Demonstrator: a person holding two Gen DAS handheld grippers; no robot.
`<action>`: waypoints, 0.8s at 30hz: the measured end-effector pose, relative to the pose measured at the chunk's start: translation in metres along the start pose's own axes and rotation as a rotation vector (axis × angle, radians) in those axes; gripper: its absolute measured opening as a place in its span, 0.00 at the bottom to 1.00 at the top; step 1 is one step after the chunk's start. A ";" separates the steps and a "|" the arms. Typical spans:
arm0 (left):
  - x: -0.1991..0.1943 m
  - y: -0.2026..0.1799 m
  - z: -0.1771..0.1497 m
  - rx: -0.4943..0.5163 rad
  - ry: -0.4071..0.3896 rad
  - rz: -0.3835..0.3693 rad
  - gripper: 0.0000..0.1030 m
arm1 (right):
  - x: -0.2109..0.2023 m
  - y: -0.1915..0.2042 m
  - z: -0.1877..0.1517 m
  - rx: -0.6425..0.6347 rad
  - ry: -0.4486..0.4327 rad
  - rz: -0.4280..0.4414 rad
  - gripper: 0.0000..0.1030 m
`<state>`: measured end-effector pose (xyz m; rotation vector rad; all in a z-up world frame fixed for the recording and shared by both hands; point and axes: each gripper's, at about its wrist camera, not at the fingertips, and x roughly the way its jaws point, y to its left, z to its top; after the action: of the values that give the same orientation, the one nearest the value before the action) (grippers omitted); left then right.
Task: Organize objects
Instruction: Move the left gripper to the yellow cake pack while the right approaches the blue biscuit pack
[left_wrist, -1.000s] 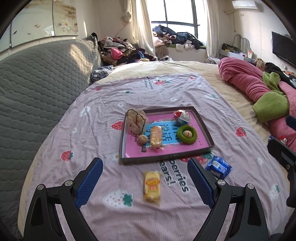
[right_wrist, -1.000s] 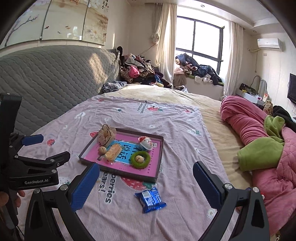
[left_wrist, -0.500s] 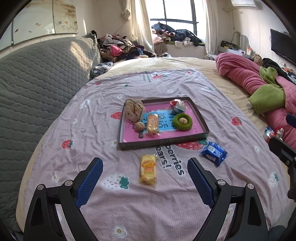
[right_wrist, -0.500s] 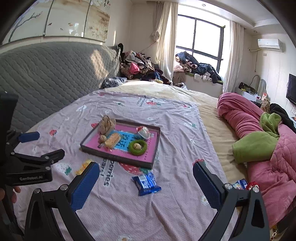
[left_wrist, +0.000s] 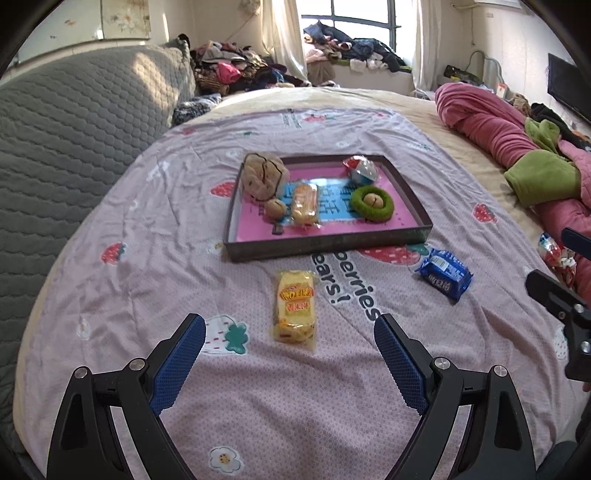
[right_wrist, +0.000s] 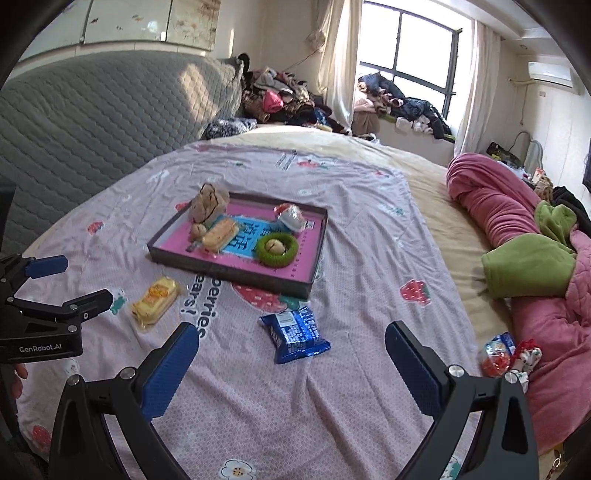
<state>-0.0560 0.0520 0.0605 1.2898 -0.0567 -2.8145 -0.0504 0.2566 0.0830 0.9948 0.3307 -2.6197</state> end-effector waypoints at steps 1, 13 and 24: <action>0.003 0.000 -0.001 0.001 0.003 -0.005 0.90 | 0.005 0.001 -0.001 -0.002 0.008 0.001 0.99; 0.059 -0.002 -0.004 0.010 0.067 -0.003 0.90 | 0.075 0.002 -0.012 -0.005 0.106 0.040 0.99; 0.104 0.000 0.001 0.002 0.102 -0.006 0.90 | 0.125 -0.009 -0.015 0.006 0.181 0.051 0.99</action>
<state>-0.1250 0.0464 -0.0175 1.4336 -0.0523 -2.7488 -0.1330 0.2429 -0.0121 1.2294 0.3352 -2.4918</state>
